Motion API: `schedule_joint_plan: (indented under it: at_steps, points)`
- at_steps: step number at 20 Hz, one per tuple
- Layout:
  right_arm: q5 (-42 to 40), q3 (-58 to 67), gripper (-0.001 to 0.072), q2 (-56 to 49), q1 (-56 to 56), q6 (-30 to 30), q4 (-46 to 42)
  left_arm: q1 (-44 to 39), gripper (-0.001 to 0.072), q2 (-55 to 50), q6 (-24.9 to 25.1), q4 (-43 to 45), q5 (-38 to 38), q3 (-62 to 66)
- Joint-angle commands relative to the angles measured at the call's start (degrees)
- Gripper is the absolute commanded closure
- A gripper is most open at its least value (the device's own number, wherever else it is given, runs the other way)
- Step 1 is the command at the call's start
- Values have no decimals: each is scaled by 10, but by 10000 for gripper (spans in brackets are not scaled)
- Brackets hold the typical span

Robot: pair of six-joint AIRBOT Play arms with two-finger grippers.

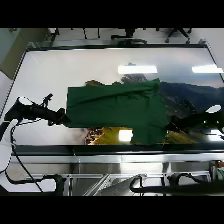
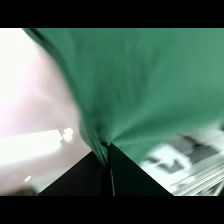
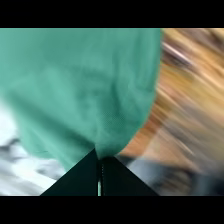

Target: Fold the shirts.

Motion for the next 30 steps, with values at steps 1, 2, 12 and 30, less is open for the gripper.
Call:
schedule_joint_plan:
  at_steps: [1,2,12,30]
  points:
    - [1,-21,690,94,3,76,-108,4,697,61,-11,101,-6,-51]
    - [1,-23,690,106,3,64,-75,4,697,68,-11,100,-4,-63]
    - [-156,71,690,13,35,-167,281,-15,697,18,-11,35,3,145]
    - [-155,207,54,-182,5,-227,219,-61,37,-256,-71,35,-125,481]
